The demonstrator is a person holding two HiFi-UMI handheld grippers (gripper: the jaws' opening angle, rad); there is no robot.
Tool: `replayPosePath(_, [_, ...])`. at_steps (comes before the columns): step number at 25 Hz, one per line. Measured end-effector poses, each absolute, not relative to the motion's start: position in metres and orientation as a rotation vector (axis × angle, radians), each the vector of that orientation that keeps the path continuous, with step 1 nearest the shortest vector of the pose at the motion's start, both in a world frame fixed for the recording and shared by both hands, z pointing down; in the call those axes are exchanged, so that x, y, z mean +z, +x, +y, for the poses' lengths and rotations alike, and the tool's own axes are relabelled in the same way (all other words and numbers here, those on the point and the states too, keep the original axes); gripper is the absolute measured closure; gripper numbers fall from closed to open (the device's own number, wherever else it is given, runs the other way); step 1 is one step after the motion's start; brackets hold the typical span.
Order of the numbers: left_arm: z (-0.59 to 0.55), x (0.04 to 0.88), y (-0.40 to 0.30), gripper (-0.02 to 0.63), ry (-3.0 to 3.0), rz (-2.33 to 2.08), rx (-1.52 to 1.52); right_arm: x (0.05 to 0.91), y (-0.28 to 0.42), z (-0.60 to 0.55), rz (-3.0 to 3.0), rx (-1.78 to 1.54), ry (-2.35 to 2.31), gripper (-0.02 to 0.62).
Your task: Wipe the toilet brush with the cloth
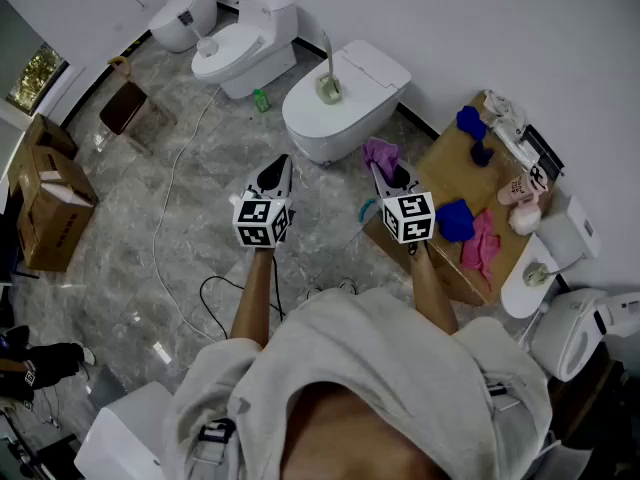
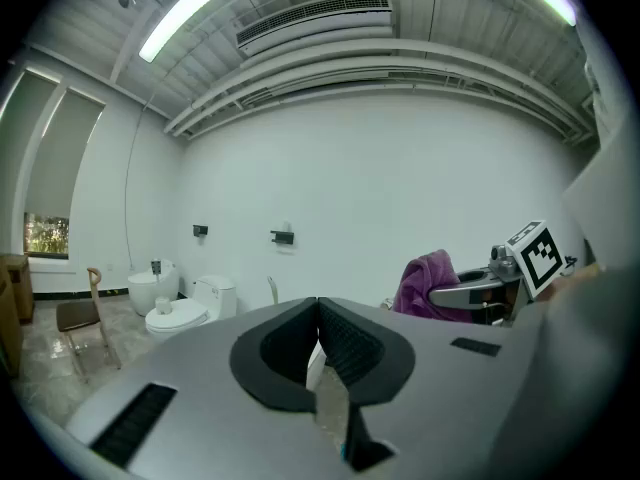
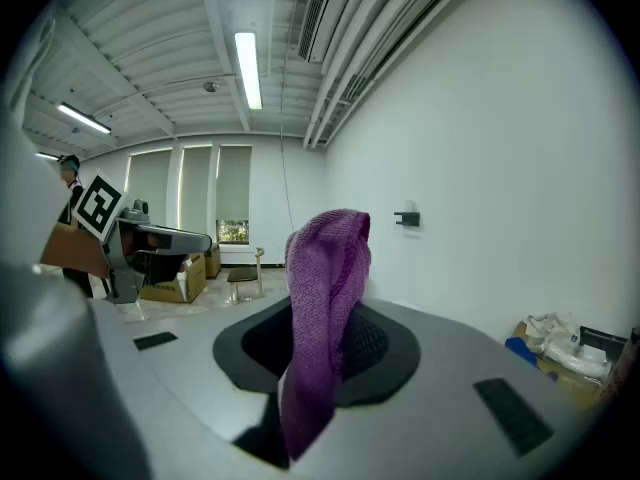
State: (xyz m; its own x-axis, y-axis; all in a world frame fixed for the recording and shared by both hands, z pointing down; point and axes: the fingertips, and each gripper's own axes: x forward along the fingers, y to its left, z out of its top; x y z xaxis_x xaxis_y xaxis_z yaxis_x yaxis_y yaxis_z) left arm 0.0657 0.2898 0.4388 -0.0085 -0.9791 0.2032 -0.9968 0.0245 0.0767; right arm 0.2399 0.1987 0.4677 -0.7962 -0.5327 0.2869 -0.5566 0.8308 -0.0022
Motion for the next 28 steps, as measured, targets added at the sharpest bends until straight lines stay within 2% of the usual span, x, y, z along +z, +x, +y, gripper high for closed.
replayPosePath(18, [0.26,0.455,0.091,0.586,2.006,-2.107,0.14,0.481,0.255,0.171,-2.749,0.147,0.75,0.495])
replayPosePath(28, [0.23,0.476,0.059,0.586,1.97,-2.087,0.15,0.5,0.216,0.144,-2.724,0.185,0.713,0.495])
